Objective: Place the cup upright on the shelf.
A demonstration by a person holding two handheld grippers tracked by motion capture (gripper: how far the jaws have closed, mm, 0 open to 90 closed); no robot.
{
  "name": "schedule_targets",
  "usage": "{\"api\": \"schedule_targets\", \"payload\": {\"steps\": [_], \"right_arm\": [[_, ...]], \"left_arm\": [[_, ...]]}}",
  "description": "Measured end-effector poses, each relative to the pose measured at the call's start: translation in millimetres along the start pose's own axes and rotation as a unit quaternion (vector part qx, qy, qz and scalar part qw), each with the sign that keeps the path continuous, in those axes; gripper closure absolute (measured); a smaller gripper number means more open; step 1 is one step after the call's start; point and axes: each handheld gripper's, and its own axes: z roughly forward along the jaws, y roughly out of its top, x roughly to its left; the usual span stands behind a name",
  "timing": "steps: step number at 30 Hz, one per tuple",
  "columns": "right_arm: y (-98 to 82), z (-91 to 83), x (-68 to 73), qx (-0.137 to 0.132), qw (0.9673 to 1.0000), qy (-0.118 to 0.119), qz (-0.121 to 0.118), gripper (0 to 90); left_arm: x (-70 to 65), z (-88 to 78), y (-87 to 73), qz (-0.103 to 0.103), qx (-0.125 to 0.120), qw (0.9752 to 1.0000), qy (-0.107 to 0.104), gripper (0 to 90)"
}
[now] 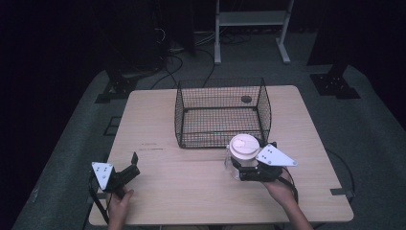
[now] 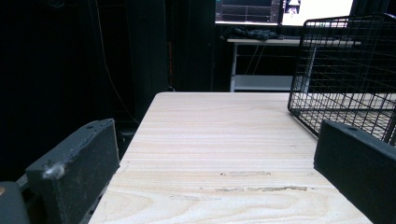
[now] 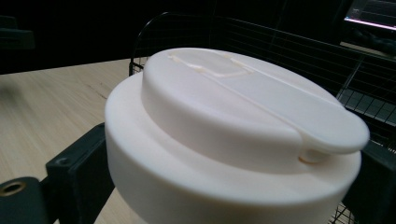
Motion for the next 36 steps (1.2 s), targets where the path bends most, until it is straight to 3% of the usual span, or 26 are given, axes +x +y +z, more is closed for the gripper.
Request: {"api": "schedule_targets", "payload": {"steps": [10,26,36], "right_arm": [[11.7,2.8,5.1,-0.002,0.9999,0.014,-0.002,4.5],[57.3,15.3,-1.6,-0.016,0.9995,0.024,-0.009,4.5],[88.5,21.7,-14.1,-0.025,0.9995,0.018,-0.009,4.5]], "left_arm": [[0.4,0.1,0.0,-0.001,0.000,1.0000,0.000,0.0],[1.0,0.0,0.0,-0.004,0.000,1.0000,0.000,0.0],[0.8,0.1,0.1,-0.004,0.000,1.0000,0.000,0.0]]}}
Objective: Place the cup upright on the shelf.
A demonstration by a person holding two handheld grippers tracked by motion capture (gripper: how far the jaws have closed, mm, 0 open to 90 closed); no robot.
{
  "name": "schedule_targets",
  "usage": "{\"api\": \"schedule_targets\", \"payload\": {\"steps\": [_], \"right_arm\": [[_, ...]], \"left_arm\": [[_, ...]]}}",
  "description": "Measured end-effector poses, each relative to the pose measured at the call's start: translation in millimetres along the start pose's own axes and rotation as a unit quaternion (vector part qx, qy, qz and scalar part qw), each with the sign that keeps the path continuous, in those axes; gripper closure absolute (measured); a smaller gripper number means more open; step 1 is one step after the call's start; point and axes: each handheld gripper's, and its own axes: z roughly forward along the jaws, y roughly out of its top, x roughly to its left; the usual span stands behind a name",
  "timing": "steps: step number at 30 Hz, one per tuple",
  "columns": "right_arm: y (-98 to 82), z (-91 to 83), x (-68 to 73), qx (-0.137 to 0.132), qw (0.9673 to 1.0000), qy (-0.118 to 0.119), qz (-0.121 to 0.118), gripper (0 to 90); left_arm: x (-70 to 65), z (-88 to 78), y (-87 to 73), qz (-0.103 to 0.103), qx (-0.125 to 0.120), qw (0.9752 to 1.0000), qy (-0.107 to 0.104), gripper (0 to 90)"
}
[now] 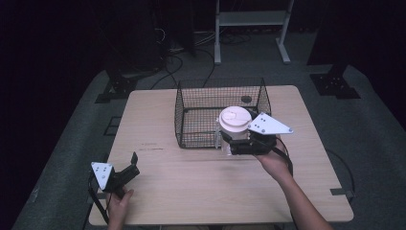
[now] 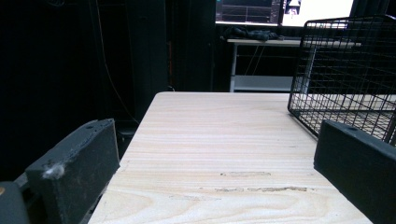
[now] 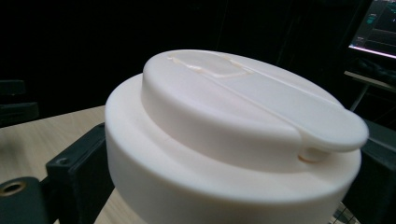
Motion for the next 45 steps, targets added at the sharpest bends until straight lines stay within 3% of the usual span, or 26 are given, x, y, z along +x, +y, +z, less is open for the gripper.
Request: {"api": "schedule_targets", "payload": {"steps": [22,45], "right_arm": [[34.2,23.5,-22.4,-0.006,0.9998,-0.019,0.000,4.5],[57.9,73.9,-40.7,0.010,0.9990,-0.040,-0.015,4.5]], "left_arm": [[-0.2,0.5,-0.1,-0.002,0.001,1.0000,0.001,0.0],[-0.8,0.8,-0.2,-0.001,0.002,1.0000,0.001,0.0]]}}
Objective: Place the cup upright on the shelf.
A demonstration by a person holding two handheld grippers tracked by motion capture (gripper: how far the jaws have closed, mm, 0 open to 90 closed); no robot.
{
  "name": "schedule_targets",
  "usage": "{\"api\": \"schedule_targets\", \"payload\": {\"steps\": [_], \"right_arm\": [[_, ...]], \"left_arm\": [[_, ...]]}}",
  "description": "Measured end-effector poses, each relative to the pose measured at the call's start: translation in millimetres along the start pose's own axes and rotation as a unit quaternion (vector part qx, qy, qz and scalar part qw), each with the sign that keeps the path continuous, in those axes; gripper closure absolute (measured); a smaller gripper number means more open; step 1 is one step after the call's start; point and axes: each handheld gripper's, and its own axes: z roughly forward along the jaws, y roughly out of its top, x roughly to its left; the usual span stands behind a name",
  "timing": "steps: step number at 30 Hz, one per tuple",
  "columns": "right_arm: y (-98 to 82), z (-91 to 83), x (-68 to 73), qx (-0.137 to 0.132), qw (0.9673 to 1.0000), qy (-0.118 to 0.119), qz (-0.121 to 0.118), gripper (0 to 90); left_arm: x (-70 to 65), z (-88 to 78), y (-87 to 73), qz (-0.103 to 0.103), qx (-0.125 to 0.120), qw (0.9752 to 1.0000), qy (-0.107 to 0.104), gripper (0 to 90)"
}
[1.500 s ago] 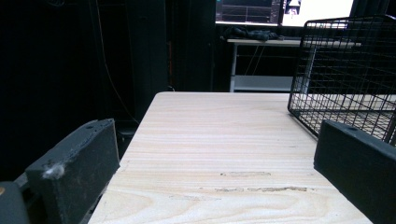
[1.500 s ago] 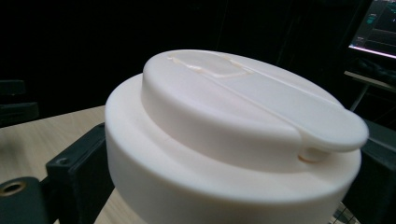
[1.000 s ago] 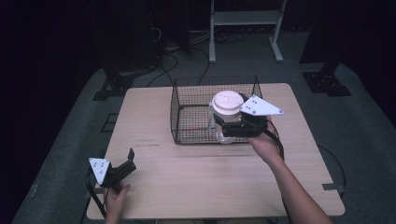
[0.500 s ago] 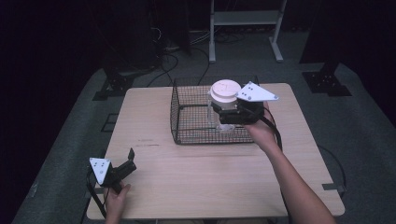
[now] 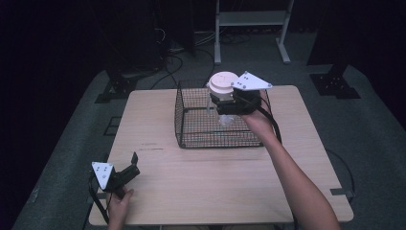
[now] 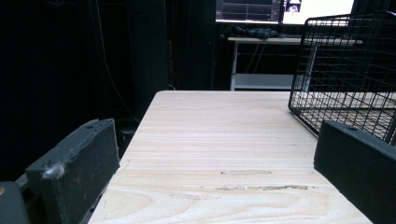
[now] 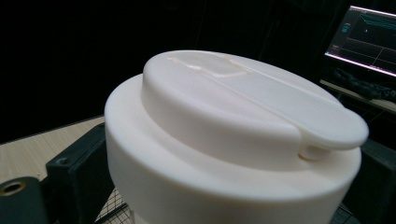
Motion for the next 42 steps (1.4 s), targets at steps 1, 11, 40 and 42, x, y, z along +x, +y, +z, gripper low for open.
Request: {"api": "schedule_targets", "payload": {"steps": [1,11,40,42], "right_arm": [[0.0,0.0,0.0,0.000,1.0000,0.000,0.000,4.5],[-4.8,23.5,-4.2,0.008,1.0000,-0.003,0.005,4.5],[-45.3,80.8,-20.2,0.042,0.9985,-0.017,0.032,4.5],[-48.1,82.9,-22.2,0.043,0.9983,-0.018,0.036,4.5]], "left_arm": [[0.0,0.0,0.0,0.000,0.000,1.0000,0.000,0.0],[0.5,0.0,0.0,0.000,0.001,1.0000,0.001,0.0],[1.3,0.0,0.1,-0.003,0.000,1.0000,-0.001,0.0],[1.1,0.1,0.0,-0.003,-0.002,1.0000,-0.001,0.0]]}}
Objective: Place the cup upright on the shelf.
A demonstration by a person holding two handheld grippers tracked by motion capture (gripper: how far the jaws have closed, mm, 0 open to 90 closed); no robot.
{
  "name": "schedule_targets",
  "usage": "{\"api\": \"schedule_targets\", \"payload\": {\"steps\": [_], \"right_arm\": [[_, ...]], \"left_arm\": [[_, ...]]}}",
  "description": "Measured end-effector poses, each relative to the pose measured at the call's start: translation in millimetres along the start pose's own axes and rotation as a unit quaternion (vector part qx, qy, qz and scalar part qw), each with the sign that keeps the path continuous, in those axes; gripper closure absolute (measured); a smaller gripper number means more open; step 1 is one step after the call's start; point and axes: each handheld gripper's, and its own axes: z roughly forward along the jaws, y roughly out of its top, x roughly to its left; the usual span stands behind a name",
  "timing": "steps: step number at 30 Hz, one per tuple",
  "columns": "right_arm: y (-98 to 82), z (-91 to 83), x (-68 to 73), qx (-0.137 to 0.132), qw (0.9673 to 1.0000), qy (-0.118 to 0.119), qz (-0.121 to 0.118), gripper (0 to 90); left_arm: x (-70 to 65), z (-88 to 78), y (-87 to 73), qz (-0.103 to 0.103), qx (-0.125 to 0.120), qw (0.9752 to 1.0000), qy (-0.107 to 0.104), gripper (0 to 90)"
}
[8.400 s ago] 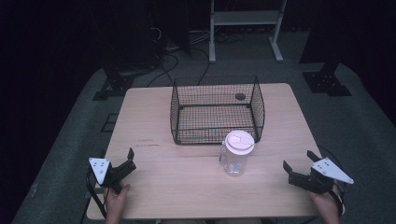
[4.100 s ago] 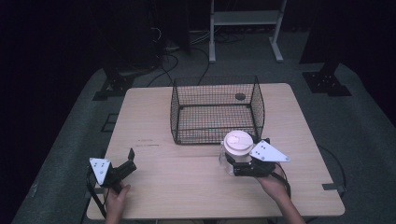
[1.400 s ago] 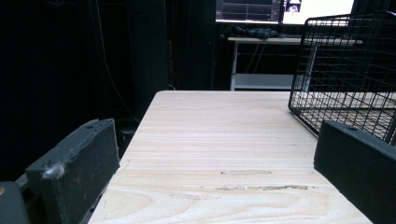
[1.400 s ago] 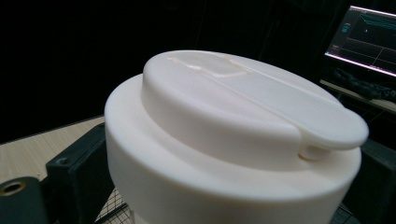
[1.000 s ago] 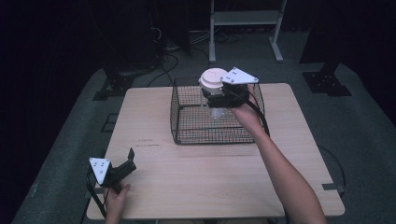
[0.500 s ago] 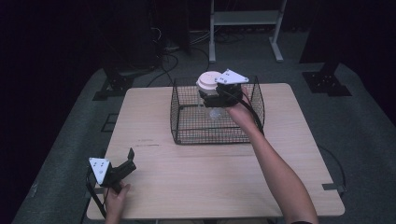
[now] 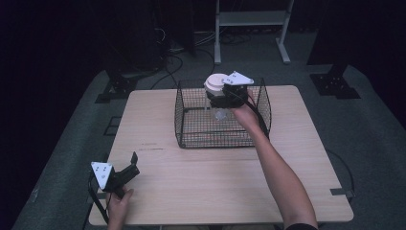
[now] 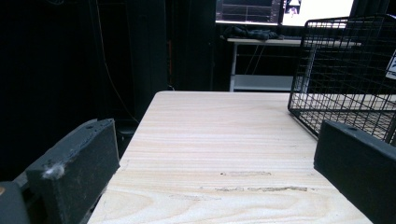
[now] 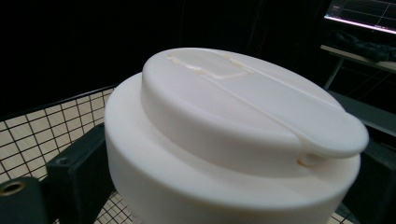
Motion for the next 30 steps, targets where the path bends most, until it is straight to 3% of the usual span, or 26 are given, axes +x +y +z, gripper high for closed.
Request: {"api": "schedule_targets", "payload": {"steps": [4,12,26,30], "right_arm": [[-5.4,4.7,-1.7,0.004,1.0000,-0.006,0.006,4.5],[-16.1,13.5,0.6,0.018,0.9998,-0.001,-0.003,4.5],[-40.2,36.6,11.9,0.029,0.9983,0.043,-0.025,4.4],[-39.0,37.5,11.3,0.029,0.9980,0.047,-0.029,4.3]], "left_arm": [[0.1,-0.1,0.0,0.000,0.000,1.0000,0.000,0.0],[0.0,-0.2,0.0,0.000,0.000,1.0000,-0.001,0.0],[0.5,-0.3,0.1,-0.001,0.000,1.0000,-0.002,0.0],[0.6,-0.3,0.1,-0.002,0.000,1.0000,-0.002,0.0]]}}
